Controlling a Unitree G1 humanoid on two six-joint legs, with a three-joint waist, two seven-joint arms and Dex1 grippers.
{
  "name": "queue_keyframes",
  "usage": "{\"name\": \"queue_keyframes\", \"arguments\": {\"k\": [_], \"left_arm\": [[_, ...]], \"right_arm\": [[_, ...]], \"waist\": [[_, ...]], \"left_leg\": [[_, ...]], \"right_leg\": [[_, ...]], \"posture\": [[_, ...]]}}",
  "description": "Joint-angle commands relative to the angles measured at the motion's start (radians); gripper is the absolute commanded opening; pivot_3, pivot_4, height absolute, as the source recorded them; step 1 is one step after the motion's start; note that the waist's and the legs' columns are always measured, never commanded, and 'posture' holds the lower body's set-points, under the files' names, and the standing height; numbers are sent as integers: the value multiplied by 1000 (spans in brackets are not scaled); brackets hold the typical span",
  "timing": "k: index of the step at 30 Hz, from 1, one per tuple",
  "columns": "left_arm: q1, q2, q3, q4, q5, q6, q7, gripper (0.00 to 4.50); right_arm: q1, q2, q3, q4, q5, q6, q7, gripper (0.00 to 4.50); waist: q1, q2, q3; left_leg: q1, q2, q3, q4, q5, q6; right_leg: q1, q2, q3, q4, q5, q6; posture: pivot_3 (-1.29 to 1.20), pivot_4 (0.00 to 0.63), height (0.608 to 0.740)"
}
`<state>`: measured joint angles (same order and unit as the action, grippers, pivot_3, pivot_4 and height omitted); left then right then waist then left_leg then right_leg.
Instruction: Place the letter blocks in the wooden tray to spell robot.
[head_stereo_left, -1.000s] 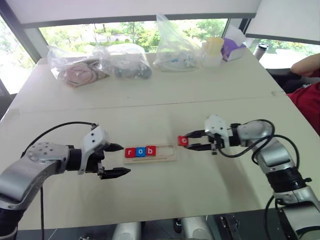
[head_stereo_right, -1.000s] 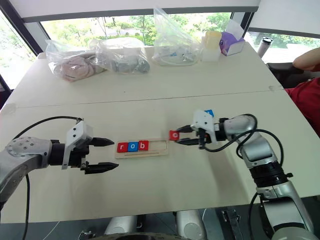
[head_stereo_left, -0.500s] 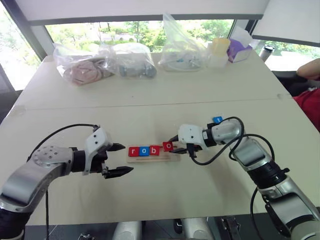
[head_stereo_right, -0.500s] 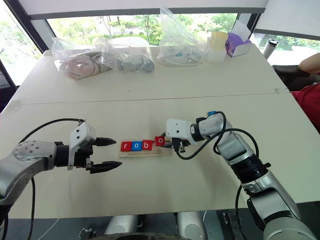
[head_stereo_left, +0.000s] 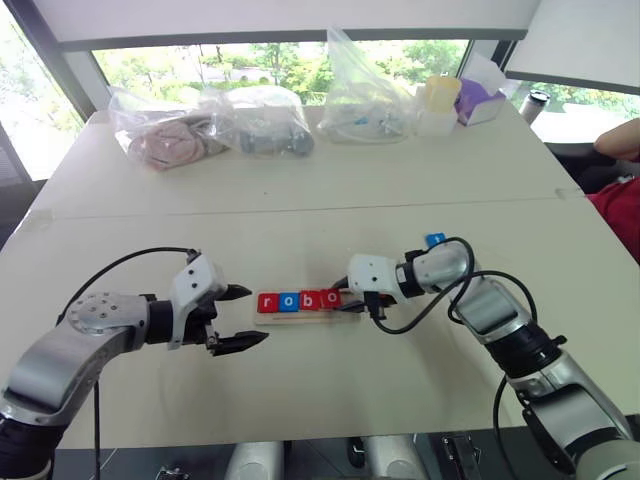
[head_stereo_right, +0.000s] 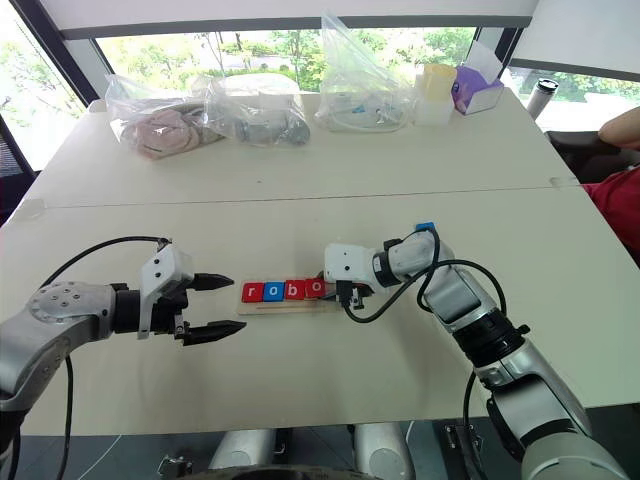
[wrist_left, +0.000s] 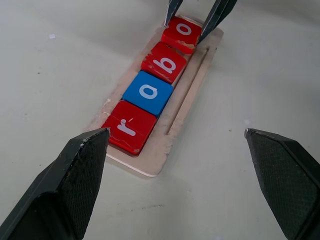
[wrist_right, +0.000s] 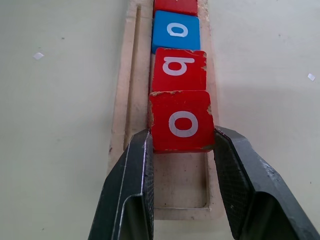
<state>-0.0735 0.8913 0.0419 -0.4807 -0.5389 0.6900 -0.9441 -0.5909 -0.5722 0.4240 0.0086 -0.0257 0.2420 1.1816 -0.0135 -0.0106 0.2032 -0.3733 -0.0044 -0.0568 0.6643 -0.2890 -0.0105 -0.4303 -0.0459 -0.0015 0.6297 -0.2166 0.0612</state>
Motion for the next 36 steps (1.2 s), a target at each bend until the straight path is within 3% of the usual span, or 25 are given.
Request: {"name": "queue_keyframes", "arguments": {"k": [1, 4, 10, 11, 21, 29, 32, 36], "left_arm": [[2, -4, -2, -21, 5, -14, 3, 4500], [0, -8, -4, -23, 6, -13, 6, 4500], [-4, -13, -14, -20, 12, -16, 7, 4500], [-6, -14, -16, -19, 12, -17, 8, 4500], [-14, -19, -26, -10, 22, -22, 8, 4500], [-16, -19, -21, -13, 22, -17, 3, 4500], [-21, -19, -12, -18, 13, -13, -1, 4500], [-83, -68, 32, -44, -77, 37, 28, 4500]], "right_arm": [[-20, 10, -3, -8, -1, 0, -3, 1108], [-16, 14, -2, -12, -1, 7, -5, 1108], [-9, 28, -4, -37, -3, 25, -28, 4198], [-12, 31, -8, -36, -3, 26, -35, 4432], [-33, 61, -84, -49, 64, 106, -82, 4432], [35, 3, -155, -173, 133, 167, -85, 4432], [59, -23, -229, -171, 116, 222, -178, 4432], [116, -39, -428, -119, 89, 343, -412, 4432]], "waist": [[0, 0, 0], [0, 0, 0], [0, 0, 0], [0, 0, 0], [-1, 0, 0], [2, 0, 0], [1, 0, 0], [7, 0, 0]], "left_leg": [[0, 0, 0, 0, 0, 0], [0, 0, 0, 0, 0, 0], [0, 0, 0, 0, 0, 0], [0, 0, 0, 0, 0, 0], [0, 0, 0, 0, 0, 0], [0, 0, 0, 0, 0, 0], [0, 0, 0, 0, 0, 0], [-1, 0, 0, 0, 0, 0]], "right_leg": [[0, 0, 0, 0, 0, 0], [0, 0, 0, 0, 0, 0], [0, 0, 0, 0, 0, 0], [0, 0, 0, 0, 0, 0], [0, 0, 0, 0, 0, 0], [0, 0, 0, 0, 0, 0], [0, -1, 0, 0, 0, 0], [0, -1, 0, 0, 0, 0]], "posture": [[0, 150, 740], [0, 150, 740], [0, 150, 740], [0, 150, 740], [0, 150, 740], [0, 150, 740], [0, 150, 740], [0, 150, 740]]}}
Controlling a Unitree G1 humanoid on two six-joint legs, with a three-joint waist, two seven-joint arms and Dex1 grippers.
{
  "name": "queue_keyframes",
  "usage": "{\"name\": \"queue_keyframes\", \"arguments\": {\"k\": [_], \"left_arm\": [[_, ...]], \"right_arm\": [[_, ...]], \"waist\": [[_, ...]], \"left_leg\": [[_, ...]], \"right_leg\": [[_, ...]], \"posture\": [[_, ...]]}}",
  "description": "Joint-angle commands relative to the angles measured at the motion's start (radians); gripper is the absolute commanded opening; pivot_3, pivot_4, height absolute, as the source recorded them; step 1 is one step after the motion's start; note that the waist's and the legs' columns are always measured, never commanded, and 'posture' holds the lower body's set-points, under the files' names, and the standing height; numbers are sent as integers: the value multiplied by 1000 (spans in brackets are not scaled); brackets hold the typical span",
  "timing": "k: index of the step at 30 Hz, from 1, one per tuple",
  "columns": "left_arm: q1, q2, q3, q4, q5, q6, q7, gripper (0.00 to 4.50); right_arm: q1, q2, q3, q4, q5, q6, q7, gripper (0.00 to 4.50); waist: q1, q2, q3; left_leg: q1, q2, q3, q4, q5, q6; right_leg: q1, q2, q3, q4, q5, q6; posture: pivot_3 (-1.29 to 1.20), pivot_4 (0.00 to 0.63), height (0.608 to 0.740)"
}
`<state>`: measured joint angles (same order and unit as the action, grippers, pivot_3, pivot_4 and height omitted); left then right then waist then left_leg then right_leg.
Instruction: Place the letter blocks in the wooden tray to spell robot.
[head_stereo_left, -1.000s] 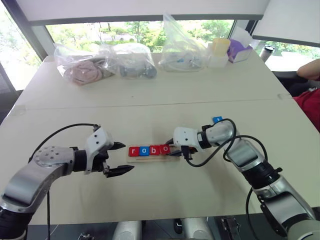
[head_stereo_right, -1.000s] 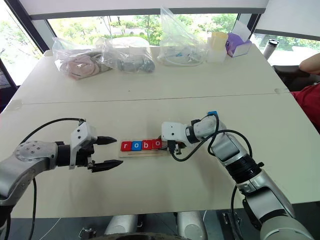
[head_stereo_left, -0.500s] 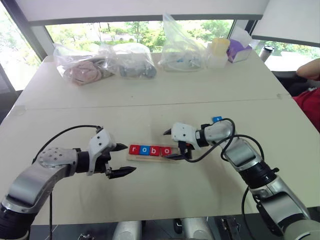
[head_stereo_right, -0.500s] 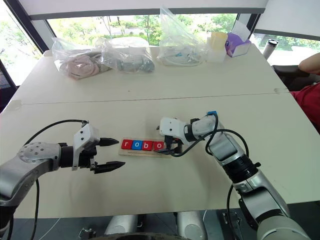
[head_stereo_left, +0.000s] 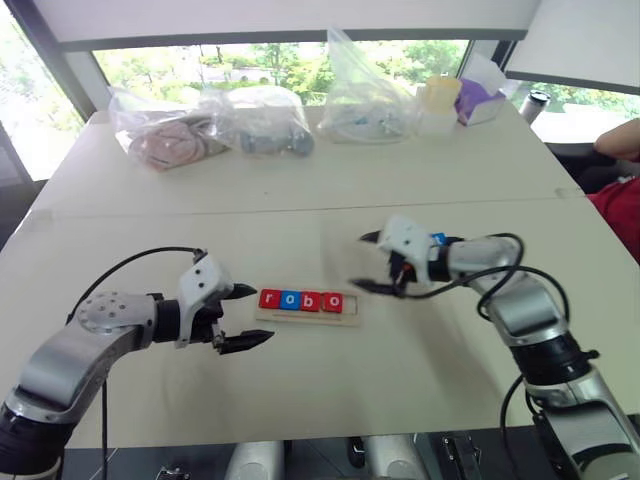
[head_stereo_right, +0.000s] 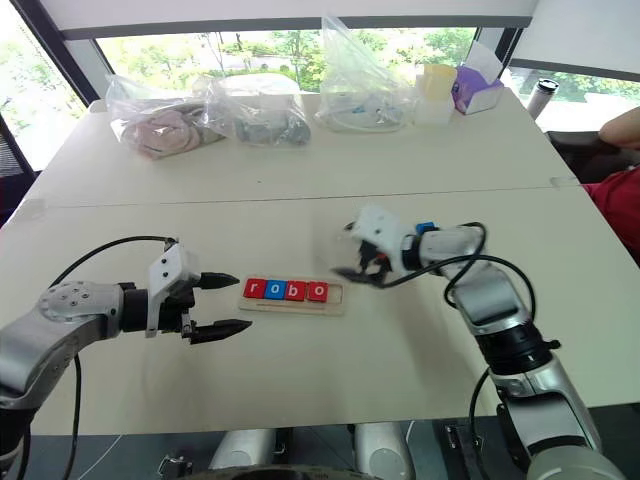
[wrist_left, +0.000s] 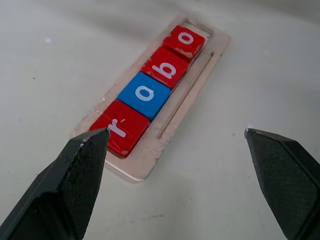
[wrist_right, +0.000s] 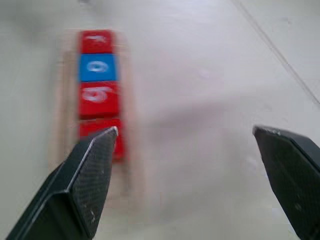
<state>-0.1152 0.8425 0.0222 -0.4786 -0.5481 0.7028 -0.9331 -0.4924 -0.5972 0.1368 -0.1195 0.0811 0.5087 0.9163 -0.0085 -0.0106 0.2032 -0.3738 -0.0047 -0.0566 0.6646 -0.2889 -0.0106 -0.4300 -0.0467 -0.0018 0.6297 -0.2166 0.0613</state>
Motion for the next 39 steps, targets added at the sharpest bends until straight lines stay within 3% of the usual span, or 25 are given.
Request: {"name": "queue_keyframes", "arguments": {"k": [1, 6, 10, 14, 24, 28, 31, 35, 39], "left_arm": [[-58, -31, 56, -52, -84, 32, 25, 4500], [-124, -69, 33, -53, -115, 55, 52, 4500], [-157, -90, -5, -32, -97, 44, 51, 4500], [-191, -112, -57, -9, -76, 17, 31, 4500], [-230, -154, -62, 8, -60, 3, 64, 4500], [-221, -156, -67, 4, -51, 0, 66, 4500], [-216, -157, -70, 4, -44, -4, 66, 4500], [-219, -156, -73, 9, -40, -9, 66, 4500], [-219, -151, -72, 10, -38, -13, 63, 4500]], "right_arm": [[27, 3, -196, 7, -30, 146, -231, 4432], [52, 167, -355, -119, -44, 470, -524, 4432], [97, 265, -325, -238, -57, 570, -623, 4432], [122, 355, -265, -265, -88, 568, -723, 4432], [111, 362, -264, -93, -119, 421, -835, 4432], [108, 370, -254, -68, -110, 383, -841, 2738], [104, 375, -247, -58, -109, 376, -848, 1179], [113, 380, -243, -93, -130, 365, -884, 1154], [212, 453, -247, -315, -163, 468, -973, 1154]], "waist": [[4, 0, 0], [-9, 0, 0], [-10, 2, -1], [-9, 2, -1], [-9, 2, -1], [-9, 2, -1], [-9, 2, -1], [-9, 2, -1], [-8, 2, -1]], "left_leg": [[0, 0, 0, 0, 0, 0], [0, -1, 0, 0, 0, 0], [1, 0, 0, -2, 0, 0], [1, 0, 0, -2, 0, 0], [0, -2, 2, -1, 0, 0], [0, -1, 2, -1, 0, 0], [0, -1, 2, -1, 0, 0], [0, -1, 2, -1, 0, 0], [0, -1, 1, -2, 0, 0]], "right_leg": [[0, 0, 0, 0, 0, 0], [0, 1, 1, 0, 0, 0], [-1, 4, 1, 2, 2, 2], [-1, 4, 0, 2, 0, 0], [-1, 2, 1, 0, 0, 1], [-1, 3, 1, 1, 0, 0], [-1, 3, 1, 1, 0, 0], [-1, 2, 1, 1, 0, 0], [-1, 3, 0, 1, 0, 0]], "posture": [[0, 150, 740], [0, 150, 740], [0, 150, 740], [0, 150, 740], [0, 150, 740], [0, 150, 740], [0, 150, 740], [0, 150, 740], [0, 150, 740]]}}
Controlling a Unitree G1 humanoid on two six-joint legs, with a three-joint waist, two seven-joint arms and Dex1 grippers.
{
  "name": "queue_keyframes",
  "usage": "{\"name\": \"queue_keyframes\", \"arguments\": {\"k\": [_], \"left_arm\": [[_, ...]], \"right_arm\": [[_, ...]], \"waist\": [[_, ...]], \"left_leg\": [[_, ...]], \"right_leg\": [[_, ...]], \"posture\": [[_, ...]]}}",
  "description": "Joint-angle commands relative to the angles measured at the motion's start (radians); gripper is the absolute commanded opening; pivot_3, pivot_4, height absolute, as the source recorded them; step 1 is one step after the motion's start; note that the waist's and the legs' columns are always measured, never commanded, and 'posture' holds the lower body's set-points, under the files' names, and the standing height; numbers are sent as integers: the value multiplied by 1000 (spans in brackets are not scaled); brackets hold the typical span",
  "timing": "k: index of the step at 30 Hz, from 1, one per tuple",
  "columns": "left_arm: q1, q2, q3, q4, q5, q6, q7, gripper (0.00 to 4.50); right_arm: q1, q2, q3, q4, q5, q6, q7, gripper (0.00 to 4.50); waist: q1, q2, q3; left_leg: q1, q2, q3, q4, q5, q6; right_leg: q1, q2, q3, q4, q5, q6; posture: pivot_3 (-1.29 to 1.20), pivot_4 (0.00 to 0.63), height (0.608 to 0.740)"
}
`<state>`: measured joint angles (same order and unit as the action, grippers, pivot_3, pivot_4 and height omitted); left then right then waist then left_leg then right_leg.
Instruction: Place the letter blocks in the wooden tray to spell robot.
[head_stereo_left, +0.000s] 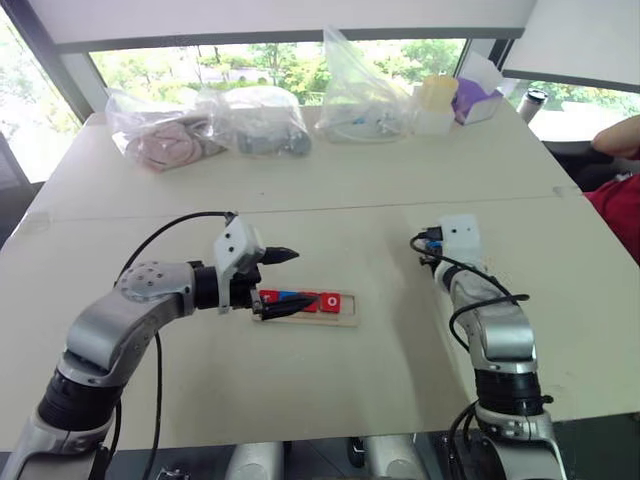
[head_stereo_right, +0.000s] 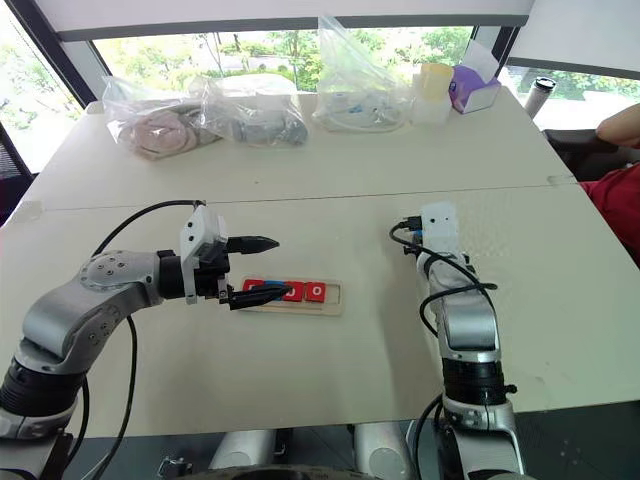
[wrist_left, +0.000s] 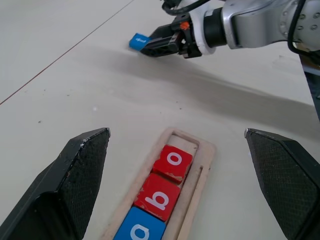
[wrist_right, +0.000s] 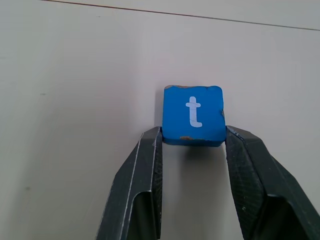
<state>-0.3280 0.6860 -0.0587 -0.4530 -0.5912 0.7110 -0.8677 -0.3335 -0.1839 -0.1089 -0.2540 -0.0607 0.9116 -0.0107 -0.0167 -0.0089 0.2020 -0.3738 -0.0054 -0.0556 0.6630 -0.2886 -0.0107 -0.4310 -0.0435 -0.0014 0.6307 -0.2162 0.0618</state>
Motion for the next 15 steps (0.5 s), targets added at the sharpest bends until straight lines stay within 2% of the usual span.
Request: {"name": "queue_keyframes", "arguments": {"k": [1, 4, 7, 11, 15], "left_arm": [[-5, 5, 9, -16, 6, -21, -3, 4500], [3, 15, 5, -9, 11, -25, -19, 4500], [5, 29, -7, 2, 26, -36, -41, 4500], [0, 42, -38, 40, 68, -74, -76, 4500], [-13, 40, -51, 58, 85, -90, -89, 4500]], "right_arm": [[88, 55, 13, -242, -20, 103, -46, 1154], [209, 108, 80, -470, -14, 262, -54, 1154], [291, 106, 155, -604, -2, 341, -39, 1154], [325, 131, 110, -637, 10, 399, -32, 1154], [326, 166, 134, -624, 24, 438, -30, 3141]], "waist": [[2, 0, 0], [3, 0, 0], [-3, 0, 0], [-1, 0, 0], [-1, 0, 0]], "left_leg": [[0, 0, 0, -1, 0, 0], [-1, 0, -2, -1, 0, 0], [0, 1, -2, -1, 0, 0], [0, 1, -3, 0, 0, 0], [0, 2, -3, 0, 0, 0]], "right_leg": [[-1, 0, 0, 0, 0, 0], [-1, 0, -1, 0, 0, 2], [-1, -1, 1, -1, -1, 0], [0, -1, 1, -1, -3, 2], [-1, -1, 1, -1, -3, 2]], "posture": [[0, 150, 740], [0, 150, 740], [0, 150, 740], [0, 150, 740], [0, 150, 740]]}}
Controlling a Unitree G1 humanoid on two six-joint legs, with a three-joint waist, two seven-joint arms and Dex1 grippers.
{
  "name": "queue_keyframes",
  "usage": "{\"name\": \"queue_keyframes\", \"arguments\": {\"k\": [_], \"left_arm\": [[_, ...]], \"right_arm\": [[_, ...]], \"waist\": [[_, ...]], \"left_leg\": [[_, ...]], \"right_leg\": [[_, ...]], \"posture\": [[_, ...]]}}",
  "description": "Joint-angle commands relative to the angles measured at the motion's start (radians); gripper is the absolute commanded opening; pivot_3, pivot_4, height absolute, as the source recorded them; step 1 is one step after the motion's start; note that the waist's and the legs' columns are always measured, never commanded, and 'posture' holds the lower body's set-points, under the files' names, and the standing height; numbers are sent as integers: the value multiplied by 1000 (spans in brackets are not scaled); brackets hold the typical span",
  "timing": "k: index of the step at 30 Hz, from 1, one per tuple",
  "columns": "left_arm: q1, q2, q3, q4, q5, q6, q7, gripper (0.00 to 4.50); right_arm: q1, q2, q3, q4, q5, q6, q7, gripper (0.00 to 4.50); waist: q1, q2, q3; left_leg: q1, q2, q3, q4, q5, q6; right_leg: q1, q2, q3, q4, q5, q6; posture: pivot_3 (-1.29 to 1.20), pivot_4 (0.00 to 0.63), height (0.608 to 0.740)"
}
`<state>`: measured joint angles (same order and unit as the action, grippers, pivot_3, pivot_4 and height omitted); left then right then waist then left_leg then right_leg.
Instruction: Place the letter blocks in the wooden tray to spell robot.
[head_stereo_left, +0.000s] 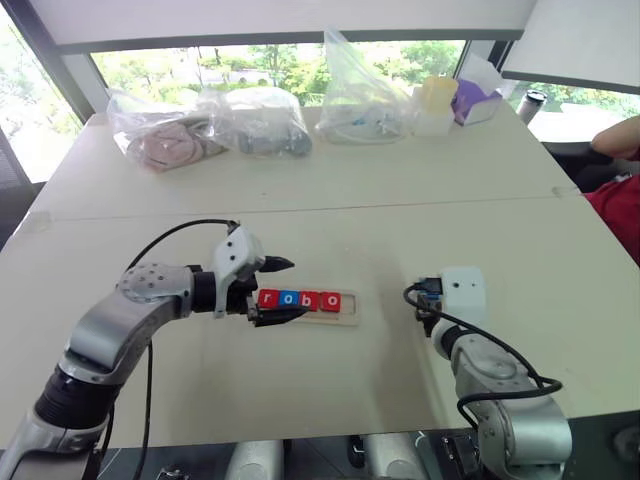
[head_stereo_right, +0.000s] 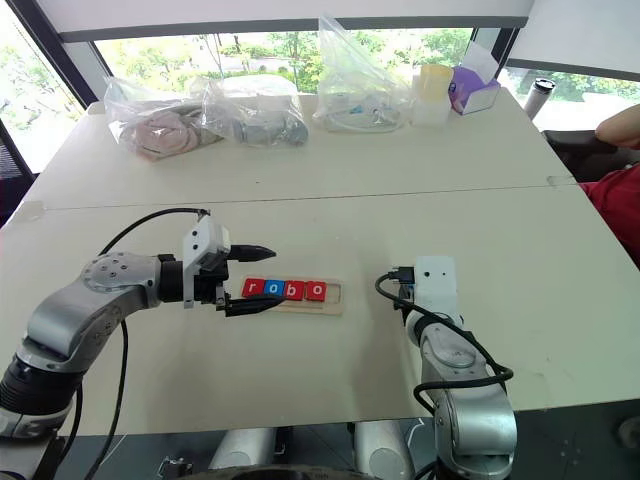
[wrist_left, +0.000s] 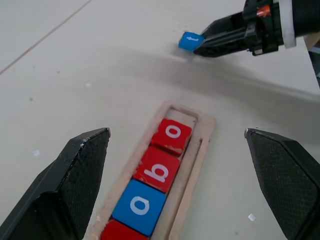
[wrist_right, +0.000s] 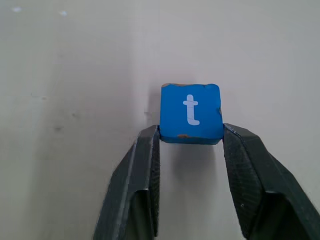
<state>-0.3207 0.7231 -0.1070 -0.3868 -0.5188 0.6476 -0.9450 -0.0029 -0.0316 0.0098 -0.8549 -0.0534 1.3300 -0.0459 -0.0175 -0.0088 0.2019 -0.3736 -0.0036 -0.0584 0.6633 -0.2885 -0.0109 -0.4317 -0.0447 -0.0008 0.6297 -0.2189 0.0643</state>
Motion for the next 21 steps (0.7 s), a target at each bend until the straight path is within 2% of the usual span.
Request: {"name": "queue_keyframes", "arguments": {"k": [1, 2, 3, 8, 11, 14, 17, 21], "left_arm": [[-23, 2, 0, -6, 13, -26, -14, 4500], [-23, 2, 2, -5, 13, -25, -16, 4500], [-22, 4, 5, -4, 14, -26, -19, 4500], [-14, 15, 16, -4, 16, -26, -27, 4500], [-19, 22, 39, -13, -7, -8, -33, 4500], [-24, 56, 81, -29, -54, 20, -65, 4500], [-14, 95, 106, -42, -89, 41, -93, 4500], [-8, 93, 106, -25, -82, 40, -77, 4500]], "right_arm": [[-12, 18, 13, -22, 22, 35, 12, 3663], [-23, 15, 6, -21, 22, 45, 16, 4203], [-35, 3, 0, -20, 21, 57, 21, 4412], [-91, -77, -27, -47, 28, 70, 57, 4412], [-128, -180, -81, -31, 62, -37, 141, 4412], [-136, -345, -217, 135, 139, -278, 338, 4412], [-55, -514, -235, 316, 205, -531, 577, 4412], [25, -599, -257, 439, 279, -758, 770, 4412]], "waist": [[0, 0, 0], [-1, 0, 0], [-3, 0, 0], [-1, 0, 0], [1, 0, 0], [0, 0, 0], [4, -2, 1], [1, -1, 1]], "left_leg": [[0, 0, 0, 0, 0, 0], [-1, 0, 0, -1, 0, 0], [-1, 0, 0, -1, 0, 0], [-1, 0, 0, -1, 0, 0], [-1, 0, 0, -1, 0, 0], [-1, -1, 1, -1, 0, 0], [-2, -1, 3, -1, 0, 0], [-1, -1, 3, -3, -1, 2]], "right_leg": [[0, 0, 0, 0, 0, 0], [-1, 0, 0, 0, 0, 0], [-1, 0, 0, 0, 0, 0], [-1, 0, 0, 0, 0, 0], [-1, -1, 0, -1, 0, 0], [-1, 0, -1, -2, 0, 1], [1, -1, -1, -3, -1, 1], [2, 1, -2, -5, -1, 2]], "posture": [[0, 150, 740], [0, 150, 740], [0, 150, 740], [0, 150, 740], [0, 150, 740], [0, 150, 740], [0, 150, 740], [0, 150, 740]]}}
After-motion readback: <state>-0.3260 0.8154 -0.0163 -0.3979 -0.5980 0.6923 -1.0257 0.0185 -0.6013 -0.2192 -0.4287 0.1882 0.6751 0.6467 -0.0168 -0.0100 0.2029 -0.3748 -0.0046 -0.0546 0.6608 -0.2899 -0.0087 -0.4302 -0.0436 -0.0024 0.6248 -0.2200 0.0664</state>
